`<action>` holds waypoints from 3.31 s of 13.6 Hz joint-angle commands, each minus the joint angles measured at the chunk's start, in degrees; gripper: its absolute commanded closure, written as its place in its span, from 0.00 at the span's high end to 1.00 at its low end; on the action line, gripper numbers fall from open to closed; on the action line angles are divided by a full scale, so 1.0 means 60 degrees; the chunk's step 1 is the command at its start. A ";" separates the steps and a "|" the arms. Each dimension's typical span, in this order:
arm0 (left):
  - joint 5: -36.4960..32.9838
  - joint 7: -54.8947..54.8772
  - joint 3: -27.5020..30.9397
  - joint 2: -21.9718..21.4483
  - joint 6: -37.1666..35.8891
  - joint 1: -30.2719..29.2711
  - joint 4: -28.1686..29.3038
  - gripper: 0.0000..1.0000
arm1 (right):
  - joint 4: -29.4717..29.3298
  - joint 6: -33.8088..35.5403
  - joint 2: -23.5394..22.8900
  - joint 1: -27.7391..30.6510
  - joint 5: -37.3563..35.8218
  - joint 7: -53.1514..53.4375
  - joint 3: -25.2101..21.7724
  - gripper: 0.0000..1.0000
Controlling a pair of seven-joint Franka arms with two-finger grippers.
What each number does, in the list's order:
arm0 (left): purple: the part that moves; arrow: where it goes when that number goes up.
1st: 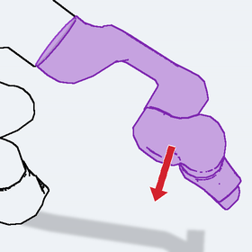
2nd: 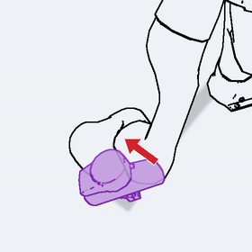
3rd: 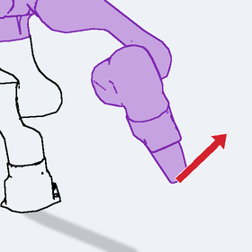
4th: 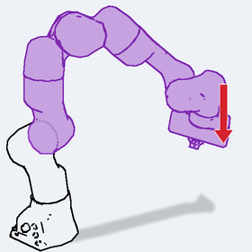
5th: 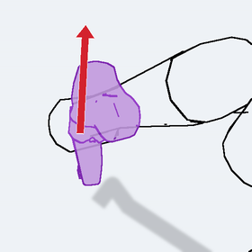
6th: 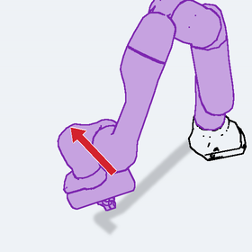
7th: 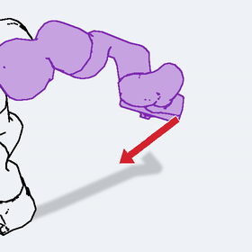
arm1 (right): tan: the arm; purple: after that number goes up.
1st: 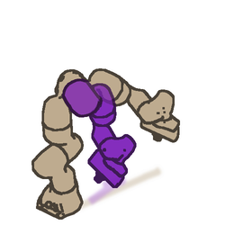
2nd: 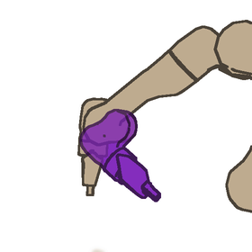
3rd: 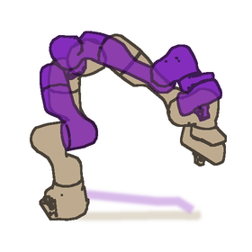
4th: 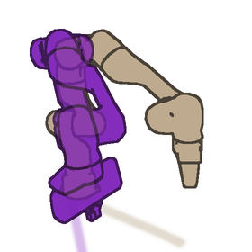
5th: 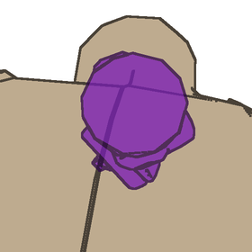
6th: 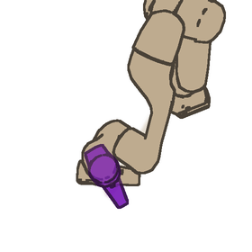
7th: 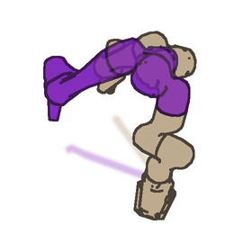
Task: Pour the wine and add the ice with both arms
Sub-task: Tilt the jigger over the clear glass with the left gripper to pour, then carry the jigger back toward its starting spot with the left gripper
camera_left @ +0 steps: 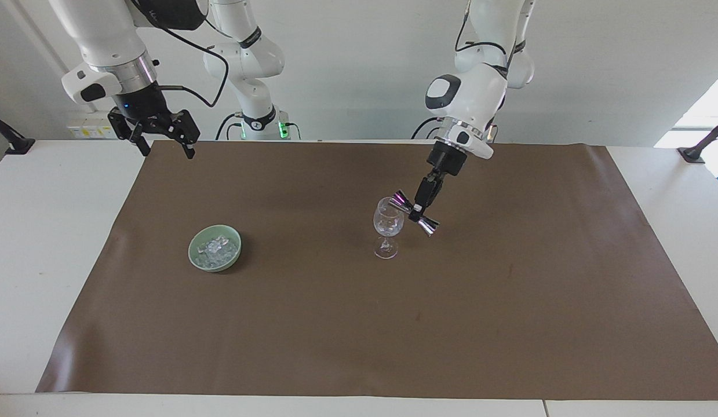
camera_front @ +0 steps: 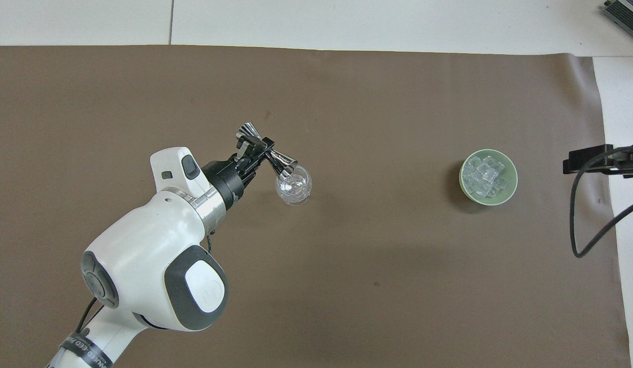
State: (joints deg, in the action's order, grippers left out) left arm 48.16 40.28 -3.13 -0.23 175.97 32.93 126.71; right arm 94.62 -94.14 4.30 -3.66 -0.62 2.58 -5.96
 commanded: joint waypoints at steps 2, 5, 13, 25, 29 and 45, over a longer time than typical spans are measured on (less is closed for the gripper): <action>-0.1389 -0.0137 0.0156 0.0170 0.0027 0.0064 -0.0200 0.00 | 0.0139 0.0134 0.0176 0.0024 0.0133 -0.0239 0.0012 1.00; -0.1610 -0.0137 0.0170 0.0185 0.0026 0.0034 -0.0215 0.00 | 0.0139 0.0134 0.0176 0.0024 0.0133 -0.0239 0.0012 1.00; -0.2649 -0.0210 0.0214 0.0258 -0.0003 0.0034 -0.0229 0.00 | 0.0139 0.0134 0.0176 0.0024 0.0133 -0.0239 0.0012 1.00; -0.5037 -0.0225 0.0273 0.0258 -0.0926 -0.0068 -0.0420 0.00 | 0.0139 0.0134 0.0176 0.0024 0.0133 -0.0239 0.0012 1.00; -0.5681 -0.0210 0.0273 0.0287 -0.1759 -0.0244 -0.0771 0.00 | 0.0139 0.0134 0.0176 0.0024 0.0133 -0.0239 0.0012 1.00; -0.4088 0.1240 0.0273 0.0390 -0.4028 -0.1313 -0.1680 0.00 | 0.0139 0.0134 0.0176 0.0024 0.0133 -0.0239 0.0012 1.00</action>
State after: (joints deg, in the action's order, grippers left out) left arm 21.45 46.94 -1.08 1.81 155.48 26.60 117.96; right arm 94.62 -94.14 4.30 -3.66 -0.62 2.58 -5.96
